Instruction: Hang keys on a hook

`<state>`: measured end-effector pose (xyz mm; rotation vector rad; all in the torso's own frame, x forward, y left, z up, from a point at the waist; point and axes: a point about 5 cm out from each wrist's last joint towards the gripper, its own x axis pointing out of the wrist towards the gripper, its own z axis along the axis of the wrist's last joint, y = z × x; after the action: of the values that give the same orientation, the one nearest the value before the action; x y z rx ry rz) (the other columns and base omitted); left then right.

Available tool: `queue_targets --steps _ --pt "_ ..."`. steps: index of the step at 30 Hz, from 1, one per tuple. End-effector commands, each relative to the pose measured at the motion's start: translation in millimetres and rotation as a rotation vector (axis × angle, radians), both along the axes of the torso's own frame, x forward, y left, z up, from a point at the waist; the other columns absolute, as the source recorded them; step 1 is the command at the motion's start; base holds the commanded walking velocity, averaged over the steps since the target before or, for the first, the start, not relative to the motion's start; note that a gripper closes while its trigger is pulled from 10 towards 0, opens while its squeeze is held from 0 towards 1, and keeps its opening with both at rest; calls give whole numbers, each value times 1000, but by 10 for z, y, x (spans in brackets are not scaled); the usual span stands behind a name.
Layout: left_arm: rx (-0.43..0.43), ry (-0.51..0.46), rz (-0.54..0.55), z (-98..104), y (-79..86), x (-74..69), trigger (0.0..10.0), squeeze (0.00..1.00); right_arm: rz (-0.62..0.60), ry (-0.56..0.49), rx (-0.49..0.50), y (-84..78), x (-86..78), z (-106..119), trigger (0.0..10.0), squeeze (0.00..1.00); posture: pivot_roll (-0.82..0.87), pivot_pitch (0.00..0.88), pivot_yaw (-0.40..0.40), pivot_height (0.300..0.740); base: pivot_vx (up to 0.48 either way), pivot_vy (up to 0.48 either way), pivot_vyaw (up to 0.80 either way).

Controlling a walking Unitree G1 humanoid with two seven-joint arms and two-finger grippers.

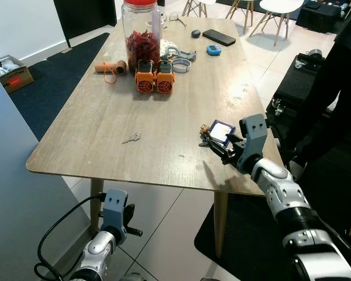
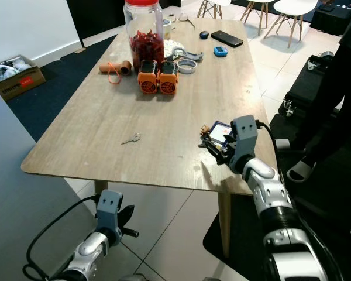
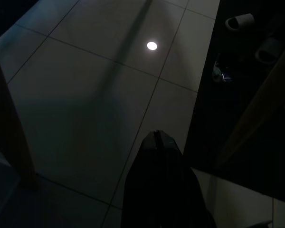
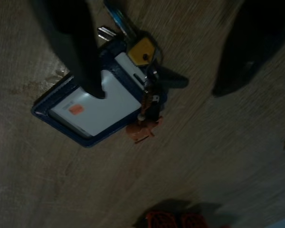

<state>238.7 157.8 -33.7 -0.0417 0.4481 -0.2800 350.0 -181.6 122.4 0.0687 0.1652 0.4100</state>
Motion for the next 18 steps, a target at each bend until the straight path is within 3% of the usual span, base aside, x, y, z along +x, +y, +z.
queue_targets --steps 1,2,3,6,7,10,11,14,15,16,17,18 --pt "4 17 12 -27 48 -38 10000 0 -29 56 0 -10 9 -81 10000 694 62 94 -27 740 0 0 0" --pt "4 17 12 -27 48 -38 10000 0 -29 56 0 -10 9 -81 10000 694 62 94 -27 740 0 0 0" --pt "4 18 14 -29 51 -43 10000 0 -37 63 2 -5 17 -85 10000 357 62 97 -28 740 0 0 0" --pt "4 18 16 -31 53 -46 10000 0 -42 67 4 -2 22 -87 10000 357 62 97 -28 740 0 0 0" --pt "4 20 17 -35 56 -53 10000 0 -49 74 15 5 27 -92 10000 0 62 99 -29 740 0 0 0" --pt "4 23 21 -43 64 -67 10000 0 -69 96 50 21 36 -119 10000 0 63 105 -30 740 0 0 0" --pt "4 24 23 -46 67 -71 10000 0 -85 108 66 25 42 -136 3569 0 64 106 -30 740 0 0 0" --pt "4 24 23 -46 67 -71 10000 0 -85 108 66 25 42 -136 3569 0 64 106 -30 740 0 0 0" --pt "5 24 25 -47 71 -75 10000 0 -94 116 72 30 46 -150 0 0 64 107 -29 740 0 0 0" --pt "5 24 27 -48 74 -77 10000 0 -103 122 73 34 51 -161 1569 0 64 109 -29 740 0 0 0" --pt "6 24 28 -48 76 -78 10000 0 -117 128 67 35 61 -169 10000 0 62 112 -28 740 0 0 0" --pt "6 24 28 -48 76 -78 10000 0 -117 128 67 35 61 -169 10000 0 62 112 -28 740 0 0 0"
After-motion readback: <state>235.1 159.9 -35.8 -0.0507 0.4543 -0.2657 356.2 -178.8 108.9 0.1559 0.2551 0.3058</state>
